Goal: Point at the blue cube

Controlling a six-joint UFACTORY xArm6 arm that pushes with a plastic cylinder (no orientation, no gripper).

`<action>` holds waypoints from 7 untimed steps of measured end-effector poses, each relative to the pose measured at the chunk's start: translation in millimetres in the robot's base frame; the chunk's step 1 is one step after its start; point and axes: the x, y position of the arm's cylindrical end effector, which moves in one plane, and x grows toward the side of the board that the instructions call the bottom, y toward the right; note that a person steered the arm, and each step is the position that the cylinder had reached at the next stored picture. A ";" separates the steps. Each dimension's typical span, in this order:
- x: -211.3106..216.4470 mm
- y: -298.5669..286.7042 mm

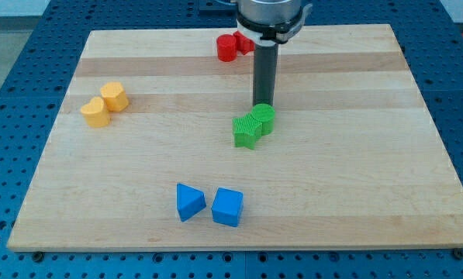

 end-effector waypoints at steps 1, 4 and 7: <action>2.8 -0.9; 10.0 49.1; 37.1 -9.5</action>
